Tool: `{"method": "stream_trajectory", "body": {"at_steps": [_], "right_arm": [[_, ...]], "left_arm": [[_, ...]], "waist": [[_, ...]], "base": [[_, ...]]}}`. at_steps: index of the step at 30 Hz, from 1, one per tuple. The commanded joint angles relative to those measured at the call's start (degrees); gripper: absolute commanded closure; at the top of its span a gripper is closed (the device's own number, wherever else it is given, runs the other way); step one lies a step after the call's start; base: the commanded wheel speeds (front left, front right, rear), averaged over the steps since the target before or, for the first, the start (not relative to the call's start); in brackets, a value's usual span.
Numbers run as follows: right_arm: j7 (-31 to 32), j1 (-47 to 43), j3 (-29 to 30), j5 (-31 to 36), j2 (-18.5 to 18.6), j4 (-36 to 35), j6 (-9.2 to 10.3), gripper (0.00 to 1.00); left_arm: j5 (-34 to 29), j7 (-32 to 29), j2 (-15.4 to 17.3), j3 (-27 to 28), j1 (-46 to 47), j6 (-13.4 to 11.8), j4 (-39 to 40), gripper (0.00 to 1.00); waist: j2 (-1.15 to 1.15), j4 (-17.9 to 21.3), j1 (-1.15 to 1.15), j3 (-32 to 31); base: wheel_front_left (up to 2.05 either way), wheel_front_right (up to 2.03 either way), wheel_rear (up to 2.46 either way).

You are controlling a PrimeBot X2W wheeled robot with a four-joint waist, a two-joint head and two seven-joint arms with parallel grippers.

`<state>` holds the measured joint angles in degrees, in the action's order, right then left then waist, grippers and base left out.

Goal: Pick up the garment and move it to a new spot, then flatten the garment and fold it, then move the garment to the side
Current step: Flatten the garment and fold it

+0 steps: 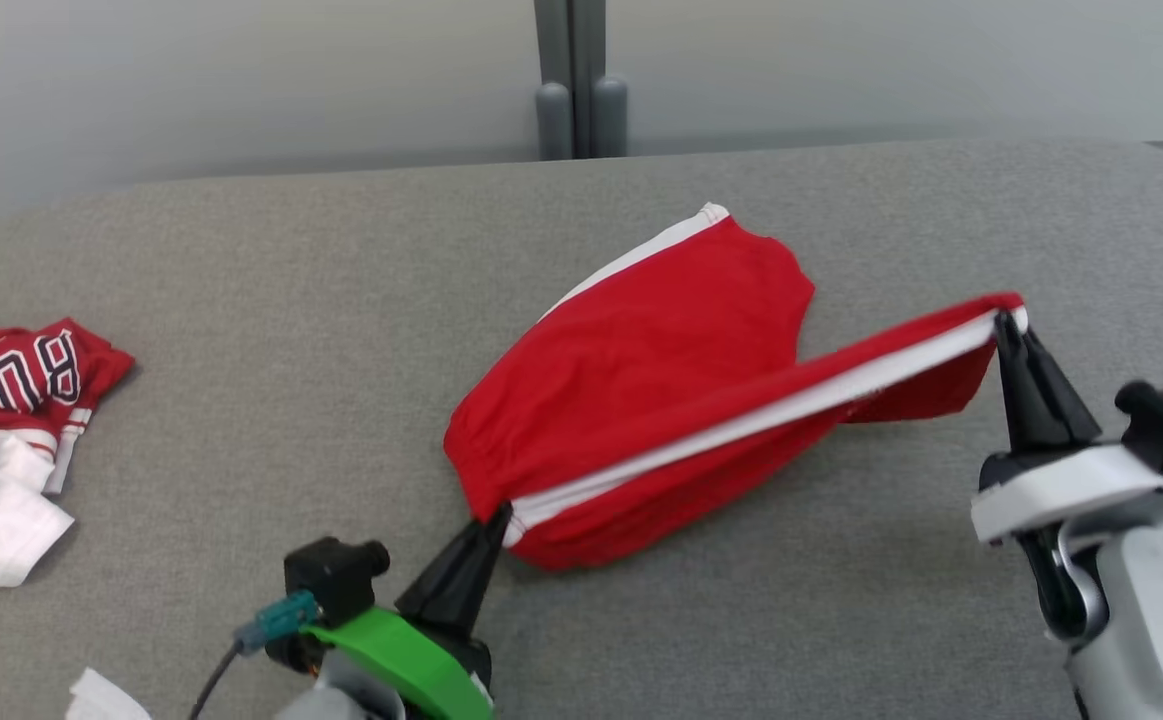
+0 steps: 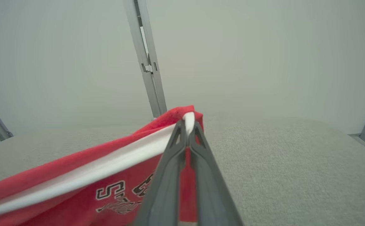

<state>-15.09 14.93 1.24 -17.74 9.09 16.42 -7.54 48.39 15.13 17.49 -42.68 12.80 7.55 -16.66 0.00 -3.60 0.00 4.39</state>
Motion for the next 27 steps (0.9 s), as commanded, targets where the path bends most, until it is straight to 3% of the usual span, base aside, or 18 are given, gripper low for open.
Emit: {"method": "stream_trajectory", "body": {"at_steps": [1, 8, 20, 21, 22, 23, 27], "right_arm": [[-0.1, 2.9, -0.4, 0.8, 0.8, 1.3, 0.1, 1.0], [-0.1, 18.4, -4.4, 4.9, 2.4, 11.2, 0.1, 1.0], [-0.1, 38.6, -7.6, 14.6, 0.6, 30.0, 0.1, 1.0], [-0.1, 39.9, -6.9, 15.7, 0.2, 31.5, 0.09, 0.52], [-0.1, 40.5, -6.4, 16.4, 0.0, 32.5, 0.09, 0.09], [-0.1, 41.0, -5.6, 17.3, -0.3, 33.2, 0.09, 0.0], [-0.1, 40.1, -3.3, 20.3, -1.1, 33.8, 0.09, 0.0]], "left_arm": [[-1.2, 0.0, 0.2, 0.7, 2.0, -0.2, 0.2, 1.0], [-2.1, 0.0, -2.1, 3.4, 8.6, -0.2, -1.0, 1.0], [-0.2, 0.0, -4.1, 4.0, 18.1, -0.2, -5.3, 1.0], [0.0, 0.0, -4.4, 4.4, 18.9, -0.2, -5.9, 0.63], [-0.1, 0.0, -4.6, 4.7, 19.3, -0.2, -6.3, 0.44], [-0.2, 0.0, -4.9, 4.9, 19.7, -0.2, -6.8, 0.0], [-1.2, 0.0, -5.6, 6.4, 19.0, -0.2, -8.0, 0.0]], "waist": [[0.0, -3.1, 0.0, 3.2], [0.0, -7.0, 0.0, 8.8], [0.0, -9.2, 0.0, 17.2], [0.0, -9.3, 0.0, 18.0], [0.0, -9.3, 0.0, 18.4], [0.0, -9.3, 0.0, 18.7], [0.0, -9.2, 0.0, 19.2]], "base": [[0.0, 0.0, 0.0], [0.0, 0.0, 0.0], [0.0, 0.0, 0.0], [0.0, 0.0, 0.0], [0.0, 0.0, 0.0], [0.0, 0.0, 0.0], [0.0, 0.0, 0.0]]}}
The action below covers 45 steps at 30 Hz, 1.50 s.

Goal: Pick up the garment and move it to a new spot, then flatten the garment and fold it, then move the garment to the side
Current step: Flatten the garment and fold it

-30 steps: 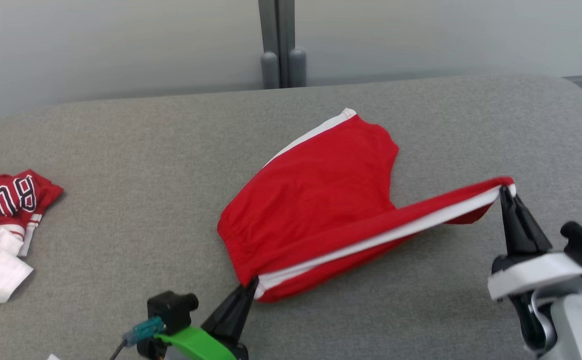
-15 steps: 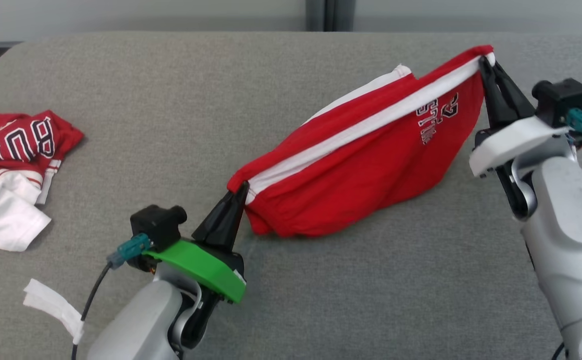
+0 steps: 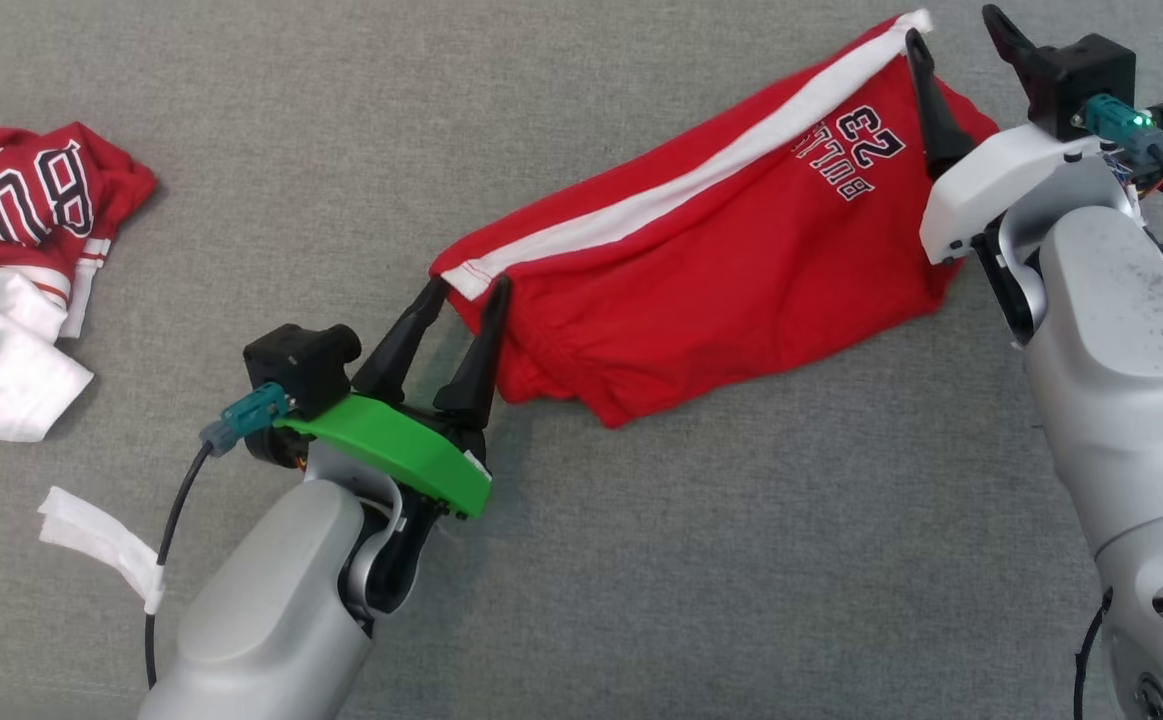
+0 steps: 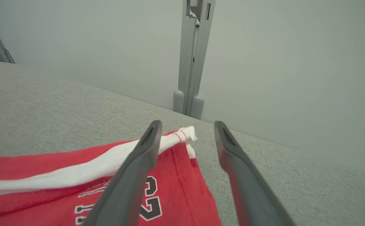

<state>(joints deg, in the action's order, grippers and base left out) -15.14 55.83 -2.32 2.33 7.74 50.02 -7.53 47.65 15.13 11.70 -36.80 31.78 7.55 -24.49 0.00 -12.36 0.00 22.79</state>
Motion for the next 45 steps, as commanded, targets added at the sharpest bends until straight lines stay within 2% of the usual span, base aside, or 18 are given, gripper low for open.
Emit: {"method": "stream_trajectory", "body": {"at_steps": [1, 9, 17, 18, 19, 24, 28, 33, 45], "right_arm": [[0.0, -1.4, 0.7, 0.8, 0.2, 0.2, 0.08, 0.0], [0.0, -4.9, 4.9, 3.3, 0.9, 2.5, 0.08, 0.0], [0.0, -4.1, 8.3, 4.3, 0.4, 9.8, 0.08, 0.0], [0.2, -4.1, 9.1, 3.9, 0.0, 11.6, 0.09, 0.54], [0.3, -4.1, 9.6, 3.6, -0.3, 12.8, 0.09, 1.0], [0.2, -5.4, 12.6, 1.2, -0.6, 15.8, 0.1, 1.0], [0.1, -8.7, 14.6, -1.2, -1.0, 11.1, 0.1, 1.0], [0.0, -17.1, 16.1, -5.3, -1.8, 4.5, 0.1, 1.0], [0.0, -34.9, 19.2, -13.5, -2.3, -7.6, 0.09, 1.0]], "left_arm": [[-0.9, 0.0, 0.2, 0.8, -0.5, -0.2, -0.4, 0.0], [-5.6, 0.0, -0.7, 6.6, -4.7, -0.2, -0.4, 0.0], [-8.5, 0.0, -2.1, 10.0, -6.8, -0.2, 0.8, 0.0], [-9.0, 0.0, -2.2, 10.2, -6.9, -0.2, 0.8, 0.0], [-9.2, 0.0, -2.3, 10.3, -7.0, -0.2, 0.8, 0.0], [-11.4, 0.0, -2.7, 12.4, -8.4, -0.2, 0.7, 0.0], [-13.1, 0.0, -3.4, 15.5, -10.1, -0.2, 0.1, 0.0], [-14.9, 0.0, -4.0, 18.1, -13.2, -0.2, -0.7, 0.0], [-16.7, 0.0, -4.9, 20.9, -19.7, -0.2, -1.7, 0.0]], "waist": [[0.0, -0.4, 0.0, 0.8], [0.0, 0.0, 0.0, 0.1], [0.0, -0.9, 0.0, 0.7], [0.0, -1.0, 0.0, 0.7], [0.0, -1.0, 0.0, 0.6], [0.0, -0.7, 0.0, -1.2], [0.0, 0.4, 0.0, -3.6], [0.0, 2.4, 0.0, -7.3], [0.0, 5.9, 0.0, -13.9]], "base": [[0.0, 0.0, 0.0], [0.0, 0.0, 0.0], [0.0, 0.0, 0.0], [0.0, 0.0, 0.0], [0.0, 0.0, 0.0], [0.0, 0.0, 0.0], [0.0, 0.0, 0.0], [0.0, 0.0, 0.0], [0.0, 0.0, 0.0]]}}
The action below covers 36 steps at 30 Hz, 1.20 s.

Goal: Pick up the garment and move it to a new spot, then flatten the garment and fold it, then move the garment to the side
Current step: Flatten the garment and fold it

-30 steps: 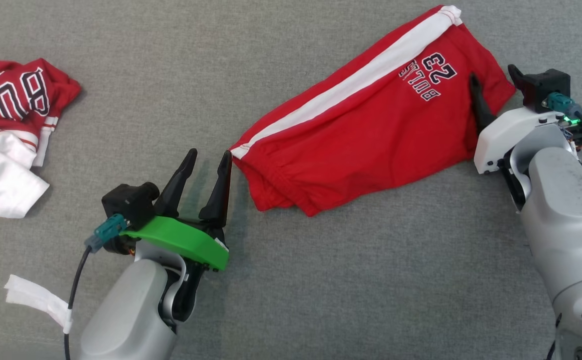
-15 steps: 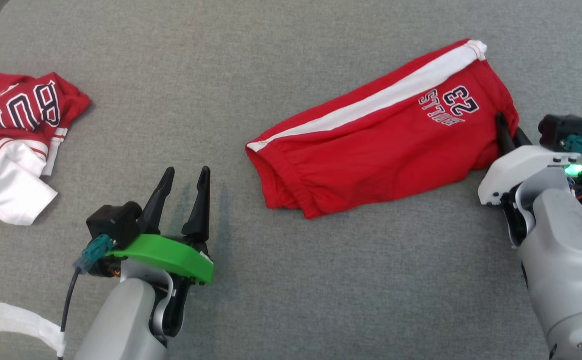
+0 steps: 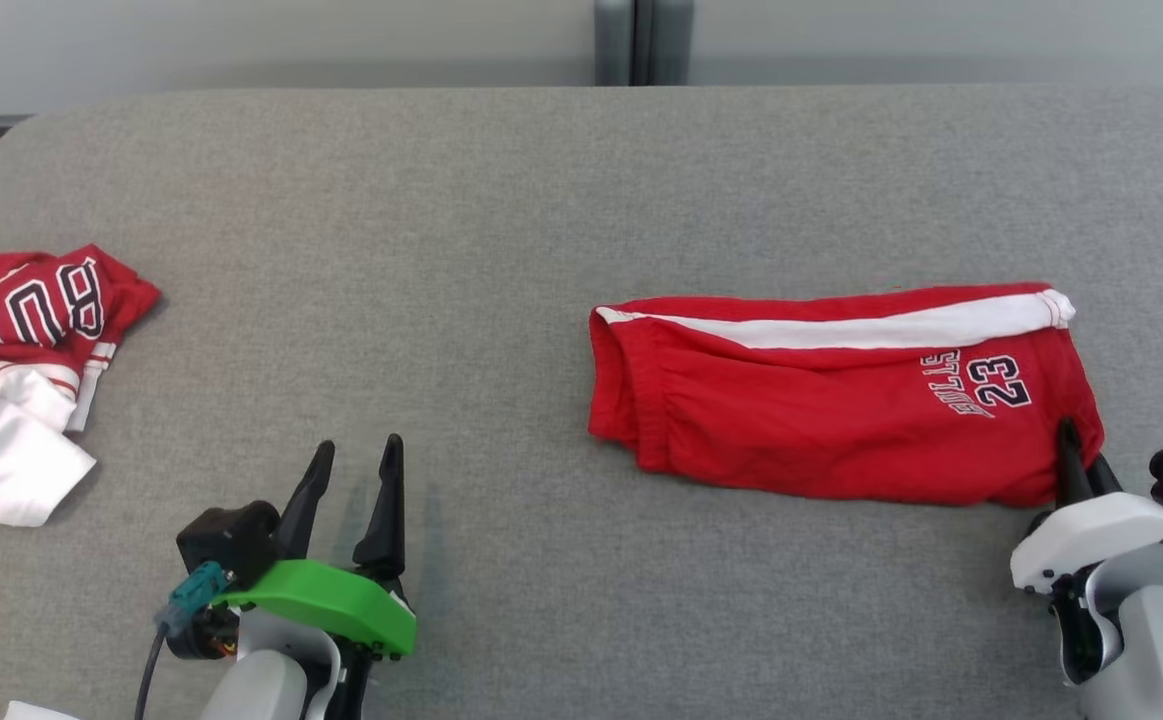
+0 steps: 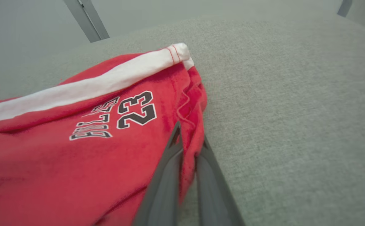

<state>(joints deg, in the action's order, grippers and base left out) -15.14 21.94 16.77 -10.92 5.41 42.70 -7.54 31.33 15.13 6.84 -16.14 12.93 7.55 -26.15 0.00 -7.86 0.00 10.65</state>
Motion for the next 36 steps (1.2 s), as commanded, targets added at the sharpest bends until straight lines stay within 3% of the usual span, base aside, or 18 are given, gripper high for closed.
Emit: {"method": "stream_trajectory", "body": {"at_steps": [1, 7, 11, 16, 26, 27, 28, 29, 33, 36], "right_arm": [[0.0, -1.7, 0.3, -0.5, -0.1, -1.0, 0.1, 1.0], [0.0, -2.8, -1.5, 0.3, -0.3, -7.2, 0.09, 1.0], [0.0, 0.3, -6.6, -0.4, -1.0, -11.3, 0.09, 1.0], [0.0, 4.9, -17.3, -2.8, -2.0, -13.0, 0.09, 1.0], [0.0, 10.1, -42.6, -11.3, -2.3, -6.0, 0.09, 1.0], [0.0, 9.8, -44.6, -12.1, -2.3, -4.7, 0.09, 0.67], [0.0, 9.3, -46.5, -12.6, -2.3, -3.8, 0.09, 0.19], [0.0, 9.0, -48.5, -13.3, -2.3, -3.5, 0.09, 0.0], [0.0, 7.7, -54.0, -15.0, -2.3, -4.8, 0.1, 0.0], [0.0, 7.1, -53.5, -14.1, -2.2, -6.3, 0.1, 0.0]], "left_arm": [[-0.5, 0.0, -0.1, 0.2, -1.0, -0.2, -0.1, 0.0], [-0.9, 0.0, -0.7, -0.2, -1.9, -0.2, -0.2, 0.0], [-0.9, 0.0, -1.0, -0.5, -2.1, -0.2, -0.3, 0.0], [-0.7, 0.0, -1.5, -1.6, -2.0, -0.2, -0.7, 0.0], [-0.1, 0.0, -2.0, -3.7, 0.0, -0.2, -1.7, 0.0], [-0.2, 0.0, -1.9, -3.6, 0.0, -0.2, -1.9, 0.0], [-0.4, 0.0, -1.7, -3.5, 0.0, -0.2, -2.1, 0.0], [-0.6, 0.0, -1.6, -3.3, -0.1, -0.2, -2.3, 0.0], [-1.7, 0.0, -1.3, -1.9, -0.8, -0.2, -2.6, 0.0], [-3.2, 0.0, -1.1, -0.5, -1.6, -0.2, -2.3, 0.0]], "waist": [[0.0, 1.4, 0.0, -1.9], [0.0, 0.9, 0.0, -2.5], [0.0, -0.2, 0.0, -2.6], [0.0, -2.1, 0.0, -2.8], [0.0, -6.7, 0.0, -2.1], [0.0, -6.9, 0.0, -2.2], [0.0, -6.9, 0.0, -2.2], [0.0, -7.0, 0.0, -2.3], [0.0, -6.1, 0.0, -2.6], [0.0, -4.8, 0.0, -3.0]], "base": [[0.0, 0.0, 0.0], [0.0, 0.0, 0.0], [0.0, 0.0, 0.0], [0.0, 0.0, 0.0], [0.0, 0.0, 0.0], [0.0, 0.0, 0.0], [0.0, 0.0, 0.0], [0.0, 0.0, 0.0], [0.0, 0.0, 0.0], [0.0, 0.0, 0.0]]}}
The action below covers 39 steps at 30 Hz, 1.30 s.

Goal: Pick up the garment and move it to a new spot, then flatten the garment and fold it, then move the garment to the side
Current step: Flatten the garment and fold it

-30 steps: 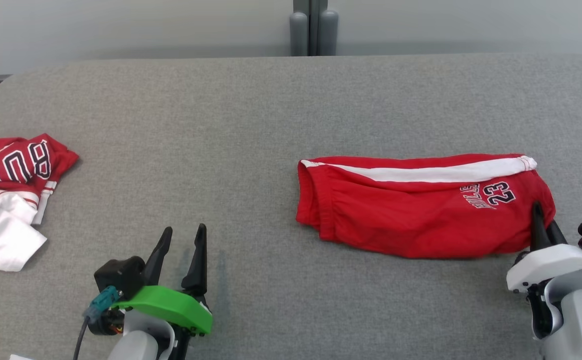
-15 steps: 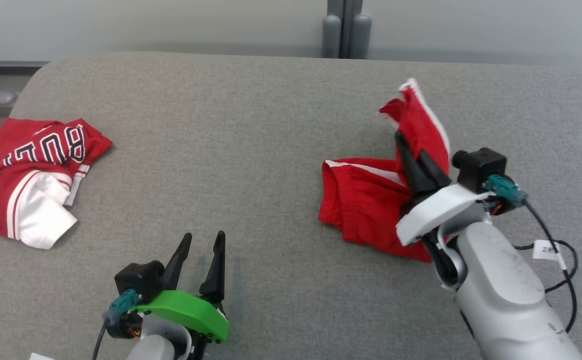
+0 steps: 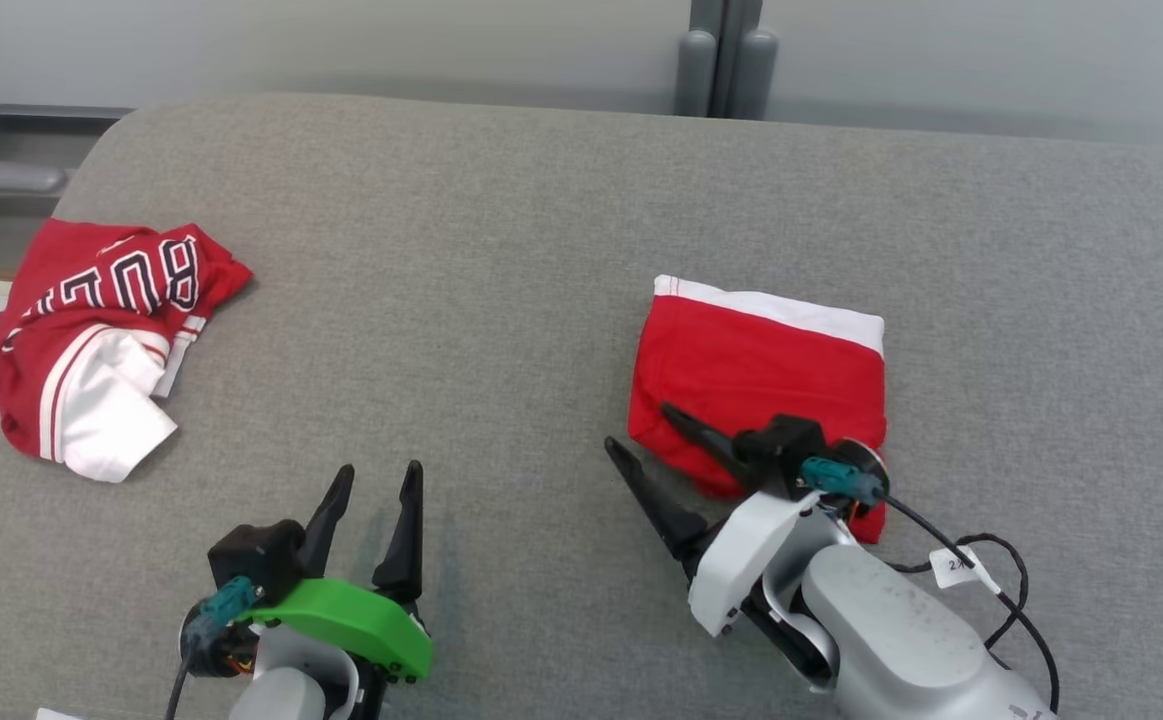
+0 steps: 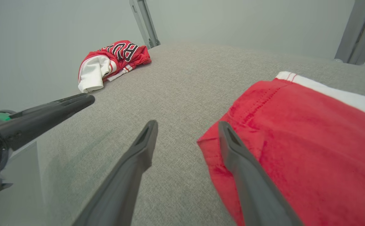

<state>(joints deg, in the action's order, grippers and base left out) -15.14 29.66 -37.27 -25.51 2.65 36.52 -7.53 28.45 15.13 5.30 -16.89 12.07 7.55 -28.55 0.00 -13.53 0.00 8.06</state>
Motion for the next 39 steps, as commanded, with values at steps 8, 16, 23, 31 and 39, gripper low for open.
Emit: {"method": "stream_trajectory", "body": {"at_steps": [8, 16, 23, 31, 39], "right_arm": [[0.0, -6.6, 19.3, 11.2, 0.4, -6.6, 0.08, 0.0], [0.0, -15.0, 35.2, 19.4, 0.3, -11.2, 0.08, 0.0], [0.0, -20.9, 39.0, 20.0, 0.3, -10.9, 0.08, 0.0], [0.0, -22.2, 38.6, 19.0, 0.4, -10.4, 0.08, 0.0], [0.0, -19.2, 36.7, 19.4, 0.3, -10.7, 0.08, 0.17]], "left_arm": [[-10.8, 0.0, -0.2, 6.1, -3.2, -0.4, 2.6, 0.0], [-21.2, 0.0, -1.0, 8.9, -6.5, -2.1, 5.7, 0.0], [-25.0, 0.0, -1.5, 9.8, -10.5, -3.2, 7.9, 0.0], [-26.6, 0.0, -1.8, 9.8, -12.6, -4.0, 9.2, 0.0], [-25.7, 0.0, -2.1, 9.4, -10.1, -3.3, 8.9, 0.0]], "waist": [[0.0, 5.1, 0.0, -2.8], [0.0, 9.1, 0.0, -5.2], [0.0, 11.8, 0.0, -6.8], [0.0, 12.7, 0.0, -7.0], [0.0, 10.5, 0.0, -4.5]], "base": [[0.0, 0.0, 0.0], [0.0, 0.0, 0.0], [0.0, 0.0, 0.0], [0.0, 0.0, 0.0], [0.0, 0.0, 0.0]]}}
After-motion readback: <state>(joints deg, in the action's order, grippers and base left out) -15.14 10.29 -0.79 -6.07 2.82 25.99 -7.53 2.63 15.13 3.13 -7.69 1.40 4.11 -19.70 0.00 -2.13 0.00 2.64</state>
